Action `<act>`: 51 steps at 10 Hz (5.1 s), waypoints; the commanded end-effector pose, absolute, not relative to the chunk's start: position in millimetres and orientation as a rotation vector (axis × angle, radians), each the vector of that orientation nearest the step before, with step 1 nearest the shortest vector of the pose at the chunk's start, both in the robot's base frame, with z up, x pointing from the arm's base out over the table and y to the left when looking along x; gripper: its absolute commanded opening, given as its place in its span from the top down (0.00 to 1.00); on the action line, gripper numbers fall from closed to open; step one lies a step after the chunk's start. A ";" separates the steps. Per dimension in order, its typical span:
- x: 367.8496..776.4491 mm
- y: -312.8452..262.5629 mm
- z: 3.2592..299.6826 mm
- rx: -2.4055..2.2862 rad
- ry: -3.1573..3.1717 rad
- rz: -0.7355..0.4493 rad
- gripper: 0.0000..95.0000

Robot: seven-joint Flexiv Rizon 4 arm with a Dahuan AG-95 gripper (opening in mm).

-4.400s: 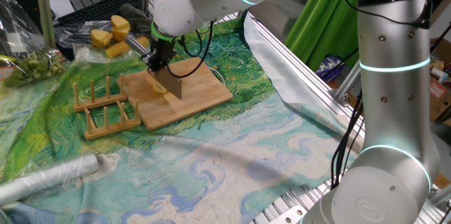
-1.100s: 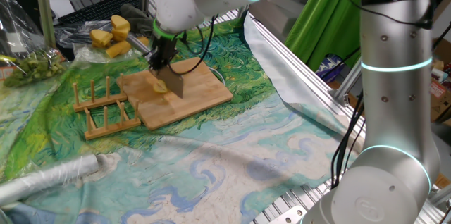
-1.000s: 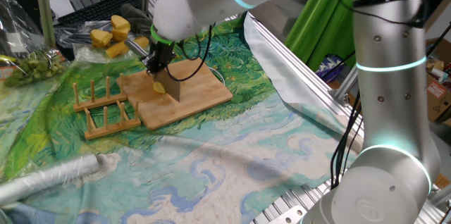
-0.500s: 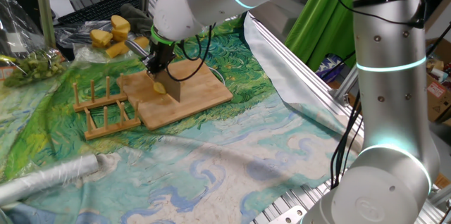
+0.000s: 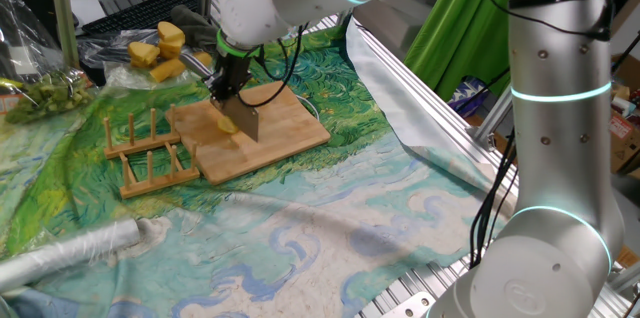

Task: Chop the potatoes

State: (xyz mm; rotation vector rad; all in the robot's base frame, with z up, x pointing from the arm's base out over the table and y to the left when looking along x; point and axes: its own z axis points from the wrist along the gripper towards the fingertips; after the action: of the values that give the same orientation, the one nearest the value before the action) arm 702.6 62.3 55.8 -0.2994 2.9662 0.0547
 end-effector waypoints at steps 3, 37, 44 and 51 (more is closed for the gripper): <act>700.8 61.1 74.9 -0.308 2.972 0.047 1.00; 704.9 54.2 56.5 -0.347 2.972 0.031 1.00; 704.2 59.7 41.9 -0.326 2.963 0.027 1.00; 701.8 66.8 52.7 -0.279 2.970 0.030 1.00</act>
State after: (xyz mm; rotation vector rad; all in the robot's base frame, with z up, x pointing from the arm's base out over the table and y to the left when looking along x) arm 702.4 69.3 51.8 -0.2784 2.9721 0.0304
